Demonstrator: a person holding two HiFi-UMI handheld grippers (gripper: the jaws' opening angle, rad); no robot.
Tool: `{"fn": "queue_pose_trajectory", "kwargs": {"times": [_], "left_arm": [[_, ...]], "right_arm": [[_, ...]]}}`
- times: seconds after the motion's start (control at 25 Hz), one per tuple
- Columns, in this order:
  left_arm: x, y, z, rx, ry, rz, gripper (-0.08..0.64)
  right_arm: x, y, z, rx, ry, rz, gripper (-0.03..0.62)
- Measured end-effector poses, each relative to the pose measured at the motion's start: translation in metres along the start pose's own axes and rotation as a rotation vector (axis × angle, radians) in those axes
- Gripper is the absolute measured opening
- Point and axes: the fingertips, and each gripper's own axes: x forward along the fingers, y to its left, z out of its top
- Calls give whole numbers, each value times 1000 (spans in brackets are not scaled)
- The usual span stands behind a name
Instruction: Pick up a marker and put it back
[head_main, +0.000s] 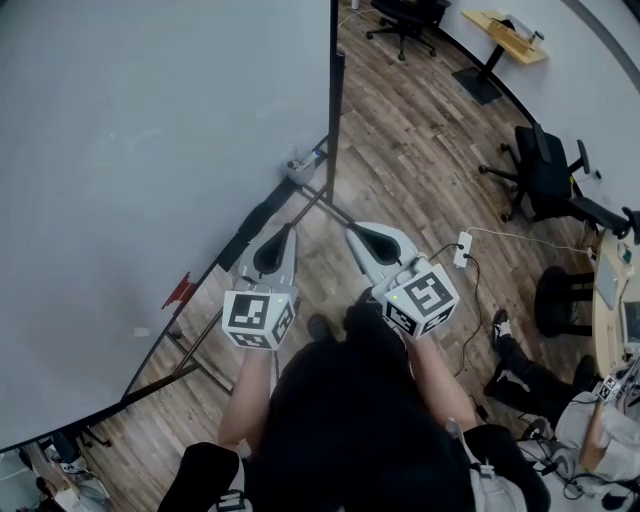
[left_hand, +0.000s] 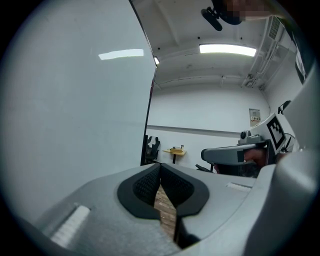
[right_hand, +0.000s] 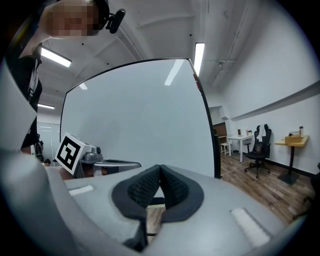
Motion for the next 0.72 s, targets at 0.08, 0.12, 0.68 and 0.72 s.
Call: {"fn": "queue_pose_trajectory", "kwargs": {"times": [0.08, 0.12, 0.68, 0.72], "left_arm": [[0, 1, 0, -1, 1, -1, 11], [0, 1, 0, -2, 2, -1, 11], [1, 12, -10, -9, 31, 2, 11], [1, 14, -11, -10, 34, 3, 11]], "right_arm": [[1, 0, 0, 0, 0, 0, 2], [2, 0, 1, 0, 0, -1, 2], [16, 6, -10, -3, 43, 12, 2], [18, 6, -11, -2, 45, 12, 2]]}}
